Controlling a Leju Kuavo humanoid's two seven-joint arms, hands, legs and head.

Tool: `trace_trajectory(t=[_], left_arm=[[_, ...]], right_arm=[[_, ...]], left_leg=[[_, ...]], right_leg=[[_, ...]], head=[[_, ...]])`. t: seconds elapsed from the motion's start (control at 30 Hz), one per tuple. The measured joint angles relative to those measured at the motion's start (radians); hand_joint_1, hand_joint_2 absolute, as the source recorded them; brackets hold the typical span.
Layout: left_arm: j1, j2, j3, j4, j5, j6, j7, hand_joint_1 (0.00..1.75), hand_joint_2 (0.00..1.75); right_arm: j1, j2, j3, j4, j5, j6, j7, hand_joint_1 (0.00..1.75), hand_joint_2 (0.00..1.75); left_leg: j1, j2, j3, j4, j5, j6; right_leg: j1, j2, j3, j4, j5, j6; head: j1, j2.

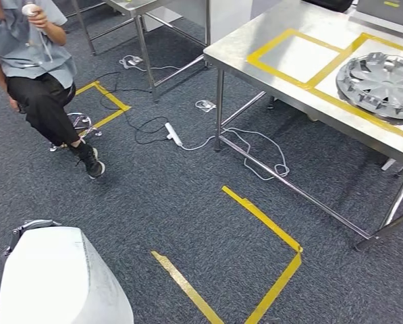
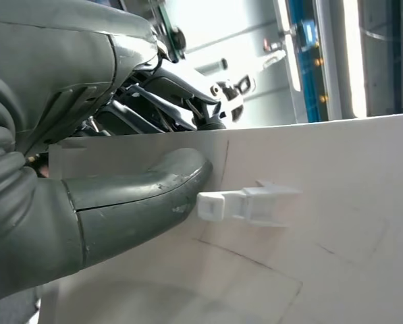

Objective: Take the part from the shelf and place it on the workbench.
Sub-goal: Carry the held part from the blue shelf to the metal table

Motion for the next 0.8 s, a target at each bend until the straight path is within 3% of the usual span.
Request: trace_trajectory(t=[0.03,0.1,0.17,0.23,0.3,0.37,0.4,0.47,0.53,0.6,0.67,0.73,0.8], left_arm=[[0.001,0.0,0.001,0.0,-0.001,0.0,0.0,1.75,1.75],[0.004,-0.001,0.003,-0.001,-0.004,0.0,-0.001,1.75,1.75],[0.006,-0.002,0.005,-0.002,-0.005,-0.001,-0.002,1.75,1.75],[0.006,-0.006,0.006,-0.004,-0.006,-0.002,-0.002,1.75,1.75],[0.01,-0.008,0.008,-0.005,-0.006,-0.003,-0.003,1.75,1.75],[0.013,-0.008,0.009,-0.005,-0.007,-0.003,-0.003,1.75,1.75],[0.013,-0.008,0.009,-0.005,-0.008,-0.003,-0.003,1.75,1.75],[0.013,-0.009,0.01,-0.005,-0.012,-0.002,-0.003,1.75,1.75],[0.013,-0.01,0.01,-0.005,-0.015,-0.001,-0.003,1.75,1.75],[0.013,-0.011,0.01,-0.006,-0.016,-0.001,-0.003,1.75,1.75],[0.013,-0.012,0.01,-0.006,-0.017,0.0,-0.003,1.75,1.75],[0.014,-0.013,0.01,-0.007,-0.019,0.002,-0.004,1.75,1.75],[0.017,-0.013,0.011,-0.007,-0.021,0.005,-0.004,1.75,1.75]], right_arm=[[-0.001,0.0,0.0,0.0,0.001,0.001,-0.001,0.0,1.75],[-0.001,0.001,0.001,0.0,0.002,0.002,-0.002,0.0,1.75],[0.0,0.0,0.001,0.0,0.004,0.002,-0.003,0.0,1.75],[0.0,0.0,0.001,0.0,0.004,0.002,-0.003,0.0,1.75],[-0.001,-0.001,0.001,0.001,0.005,0.002,-0.004,0.0,1.75],[-0.002,-0.001,0.002,0.001,0.005,0.002,-0.006,0.0,1.75],[-0.001,-0.001,0.002,0.001,0.006,0.002,-0.007,0.0,1.75],[-0.001,-0.001,0.002,0.001,0.007,0.003,-0.008,0.0,1.75],[-0.001,-0.001,0.002,0.001,0.009,0.004,-0.01,0.0,1.75],[-0.001,0.0,0.003,0.001,0.011,0.006,-0.012,0.0,1.75],[0.0,0.0,0.003,0.001,0.013,0.008,-0.013,0.0,1.75],[-0.001,0.001,0.004,0.001,0.016,0.011,-0.016,0.0,1.75],[-0.001,0.003,0.008,0.001,0.02,0.014,-0.019,0.0,1.75]], left_leg=[[0.002,-0.022,0.022,-0.056,0.019,0.002],[0.003,-0.047,0.039,-0.102,0.022,0.004],[0.003,-0.028,0.041,-0.111,0.022,0.01],[0.005,-0.001,0.044,-0.119,0.025,0.021],[0.002,0.027,0.045,-0.121,0.024,0.029],[-0.001,0.058,0.045,-0.121,0.022,0.031],[-0.001,0.072,0.046,-0.12,0.02,0.03],[-0.001,0.096,0.051,-0.12,0.016,0.026],[-0.004,0.113,0.058,-0.118,0.01,0.017],[-0.008,0.125,0.062,-0.117,0.006,0.006],[-0.007,0.139,0.067,-0.118,0.005,-0.005],[-0.002,0.12,0.064,-0.092,-0.02,-0.016],[0.0,0.072,0.02,0.012,-0.08,-0.021]], right_leg=[[0.001,0.012,-0.002,0.003,-0.001,0.003],[-0.001,0.033,-0.013,0.006,0.0,0.015],[-0.006,0.043,-0.027,0.006,0.002,0.027],[-0.004,-0.001,-0.051,0.045,-0.026,0.038],[-0.004,-0.063,-0.107,0.158,-0.089,0.045],[-0.007,-0.081,-0.163,0.269,-0.131,0.051],[-0.009,-0.085,-0.169,0.282,-0.126,0.054],[-0.01,-0.101,-0.12,0.194,-0.069,0.055],[-0.007,-0.142,-0.047,0.062,-0.02,0.05],[-0.002,-0.159,-0.019,0.011,-0.01,0.038],[0.0,-0.139,-0.02,0.01,-0.006,0.024],[-0.003,-0.119,-0.015,0.004,-0.002,0.01],[-0.006,-0.1,-0.01,0.001,0.001,0.0]], head=[[0.0,0.0],[0.001,0.0],[0.001,0.0],[0.008,0.0],[0.016,0.0],[0.016,0.0],[0.016,0.0],[0.016,0.0],[0.017,0.0],[0.016,0.0],[0.014,0.0],[0.011,0.0],[0.003,0.0]])
